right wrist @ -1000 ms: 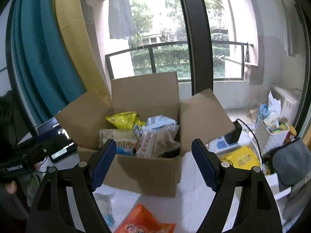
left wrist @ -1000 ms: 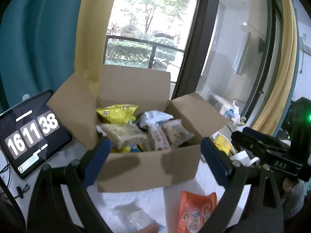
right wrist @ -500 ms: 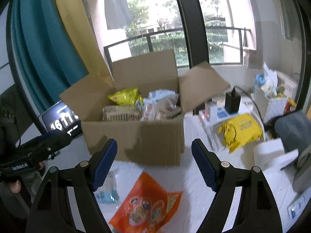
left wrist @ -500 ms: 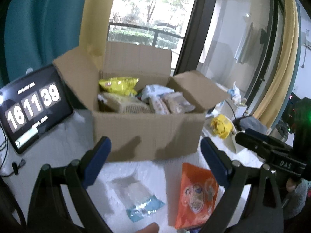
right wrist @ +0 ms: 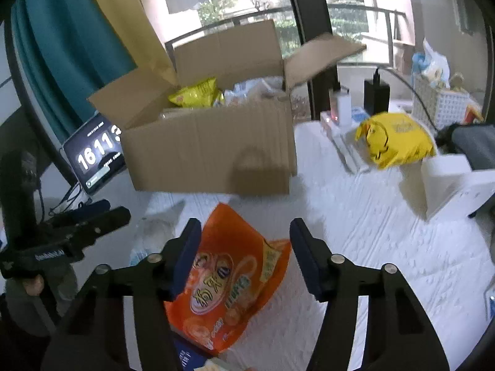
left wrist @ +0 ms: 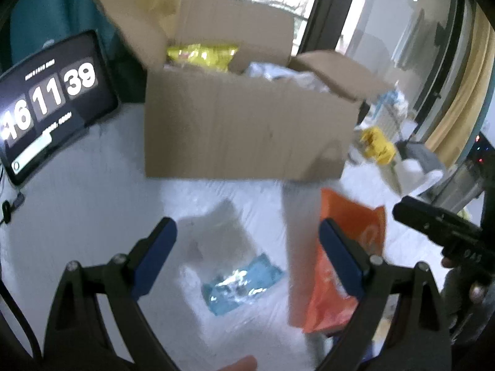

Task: Organize snacks
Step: 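Withdraw both grippers from the box back toward the orange bag, then grasp the orange chip bag with the right gripper while the left grasps the clear plastic bag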

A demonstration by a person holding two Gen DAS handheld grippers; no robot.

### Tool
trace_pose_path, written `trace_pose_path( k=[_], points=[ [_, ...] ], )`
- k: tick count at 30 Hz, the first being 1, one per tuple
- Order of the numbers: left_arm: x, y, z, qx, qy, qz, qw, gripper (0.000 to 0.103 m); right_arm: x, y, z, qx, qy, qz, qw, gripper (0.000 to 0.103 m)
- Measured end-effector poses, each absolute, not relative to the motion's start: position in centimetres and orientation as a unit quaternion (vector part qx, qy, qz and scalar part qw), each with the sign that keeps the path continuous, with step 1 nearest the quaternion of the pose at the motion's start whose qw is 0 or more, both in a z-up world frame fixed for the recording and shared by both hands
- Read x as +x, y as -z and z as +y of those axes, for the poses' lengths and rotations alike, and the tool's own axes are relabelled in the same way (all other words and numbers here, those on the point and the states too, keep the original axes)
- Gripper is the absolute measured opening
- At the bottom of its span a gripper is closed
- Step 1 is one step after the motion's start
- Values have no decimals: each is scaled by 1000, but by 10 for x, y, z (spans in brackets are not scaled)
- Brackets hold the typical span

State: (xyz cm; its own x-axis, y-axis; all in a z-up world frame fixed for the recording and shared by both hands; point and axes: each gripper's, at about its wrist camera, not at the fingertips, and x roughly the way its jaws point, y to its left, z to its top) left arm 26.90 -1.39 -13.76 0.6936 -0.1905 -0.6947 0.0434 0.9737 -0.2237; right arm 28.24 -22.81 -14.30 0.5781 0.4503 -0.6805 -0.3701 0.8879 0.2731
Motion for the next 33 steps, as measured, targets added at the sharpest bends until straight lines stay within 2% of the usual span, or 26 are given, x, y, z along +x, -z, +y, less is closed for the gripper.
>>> trace_pose_path(
  k=[16, 20, 21, 23, 25, 28, 33],
  points=[
    [294, 195, -24, -67, 55, 452, 888, 93, 287, 195, -233, 93, -233, 467, 848, 62],
    [293, 195, -25, -50, 55, 446, 892, 83, 290, 205, -224, 81, -247, 481, 837, 61],
    [294, 195, -24, -49, 55, 446, 892, 79, 290, 206, -221, 78, -248, 481, 837, 59],
    [295, 193, -23, -45, 56, 447, 892, 70, 291, 208, -218, 78, -258, 482, 834, 40],
    [295, 192, -21, -47, 61, 446, 892, 68, 293, 207, -216, 81, -263, 477, 835, 34],
    [293, 191, -19, -46, 64, 445, 892, 67, 295, 201, -216, 83, -270, 469, 837, 29],
    [285, 179, -13, -41, 70, 432, 898, 67, 296, 179, -218, 76, -271, 444, 851, 28]
  ],
)
